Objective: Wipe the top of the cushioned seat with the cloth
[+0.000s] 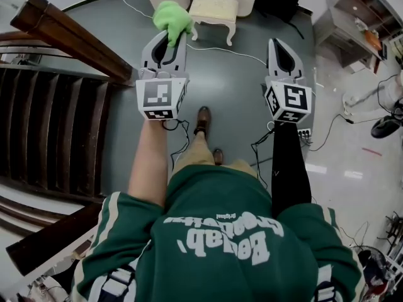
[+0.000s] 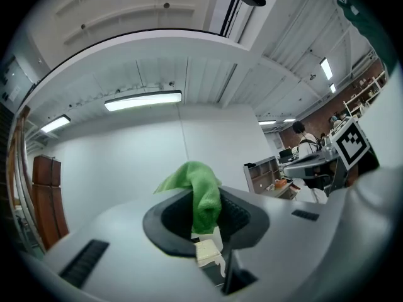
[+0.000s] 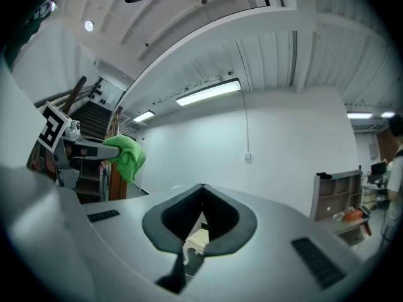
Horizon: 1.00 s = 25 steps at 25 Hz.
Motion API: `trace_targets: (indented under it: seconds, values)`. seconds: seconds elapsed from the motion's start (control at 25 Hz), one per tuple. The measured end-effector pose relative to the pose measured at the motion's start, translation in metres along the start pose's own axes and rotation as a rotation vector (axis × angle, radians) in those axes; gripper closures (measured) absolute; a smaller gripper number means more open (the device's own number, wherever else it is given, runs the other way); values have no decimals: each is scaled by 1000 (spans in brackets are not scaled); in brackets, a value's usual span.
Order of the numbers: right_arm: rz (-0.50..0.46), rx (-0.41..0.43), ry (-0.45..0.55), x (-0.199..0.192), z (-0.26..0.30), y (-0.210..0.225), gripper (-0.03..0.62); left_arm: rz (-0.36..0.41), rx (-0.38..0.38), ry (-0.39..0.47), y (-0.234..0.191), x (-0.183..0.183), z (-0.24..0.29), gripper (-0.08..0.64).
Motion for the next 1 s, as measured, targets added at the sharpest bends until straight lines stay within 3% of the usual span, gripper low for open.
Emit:
trace_targets:
  seconds: [0.24,0.64,1.0]
  values:
    - [-26,-15,-32,-8,57,9,583,-49,-9,11,-29,-21,53,486]
    - [-70,-17,-72,0,179,32,583,-24,-61,7,-82,-45,169,486]
    - [-73,-44,-109,-15,243,34,583,-19,-103,-18,-121,-75,224,486]
Point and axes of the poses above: the fingertips, and each gripper's own axes: z forward along the fingers, y to its right, x out of its top, the point moved 6 cm from there along -z, backward along the fingers, and after that the axes turned 6 degrees about x, right-handed, at the moved point
